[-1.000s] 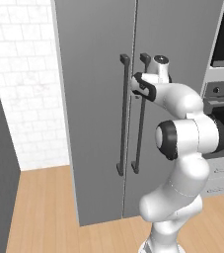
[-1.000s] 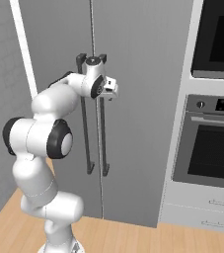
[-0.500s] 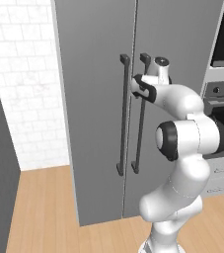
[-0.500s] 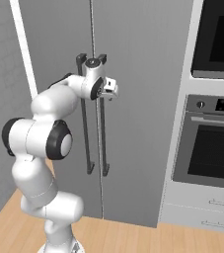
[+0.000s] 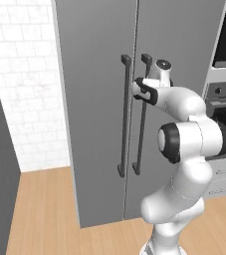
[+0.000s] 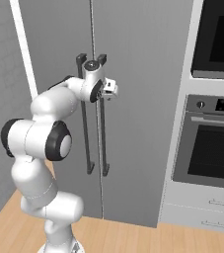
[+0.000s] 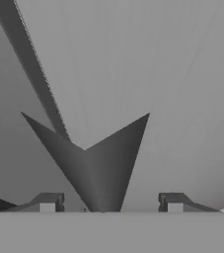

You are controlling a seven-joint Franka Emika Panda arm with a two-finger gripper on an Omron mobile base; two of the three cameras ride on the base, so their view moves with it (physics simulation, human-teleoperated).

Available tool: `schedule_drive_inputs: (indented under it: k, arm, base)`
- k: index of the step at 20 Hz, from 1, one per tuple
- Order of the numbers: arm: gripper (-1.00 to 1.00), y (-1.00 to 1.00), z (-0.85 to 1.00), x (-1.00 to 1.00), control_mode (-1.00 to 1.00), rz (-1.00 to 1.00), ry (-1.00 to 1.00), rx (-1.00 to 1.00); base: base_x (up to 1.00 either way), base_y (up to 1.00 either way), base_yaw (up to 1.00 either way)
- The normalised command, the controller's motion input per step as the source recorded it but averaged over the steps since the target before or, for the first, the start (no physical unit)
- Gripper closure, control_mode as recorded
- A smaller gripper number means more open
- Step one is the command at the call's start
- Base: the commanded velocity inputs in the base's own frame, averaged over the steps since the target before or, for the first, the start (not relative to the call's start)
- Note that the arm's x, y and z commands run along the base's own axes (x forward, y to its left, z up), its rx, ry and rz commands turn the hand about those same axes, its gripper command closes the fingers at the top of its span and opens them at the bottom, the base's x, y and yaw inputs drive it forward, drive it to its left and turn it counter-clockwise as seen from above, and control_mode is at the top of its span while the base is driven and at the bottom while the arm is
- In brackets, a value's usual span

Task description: Grab a lemon wedge from the fridge and one ice cube from the ice bowl, and put them in the glass of lemonade.

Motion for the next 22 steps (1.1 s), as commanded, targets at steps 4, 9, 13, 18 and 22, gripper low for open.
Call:
schedule_drive_inputs:
  k: [4, 9, 13, 18, 22]
  arm:
    - [1.0, 0.0, -0.03, 0.37, -1.0, 0.0, 0.0, 0.0]
    - [1.0, -0.01, 0.0, 0.19, -1.0, 0.0, 0.0, 0.0]
    - [1.0, -0.27, 0.0, 0.01, -1.0, 0.0, 0.0, 0.0]
    - [1.0, -0.63, 0.11, -0.21, -1.0, -0.04, 0.0, 0.06]
    - [1.0, -0.84, 0.07, -0.59, -1.0, -0.09, -0.05, 0.14]
  base:
    - [0.0, 0.0, 0.0]
    - [0.0, 0.0, 0.0]
    - [0.0, 0.0, 0.0]
    - [0.0, 0.0, 0.0]
    - [0.0, 0.0, 0.0]
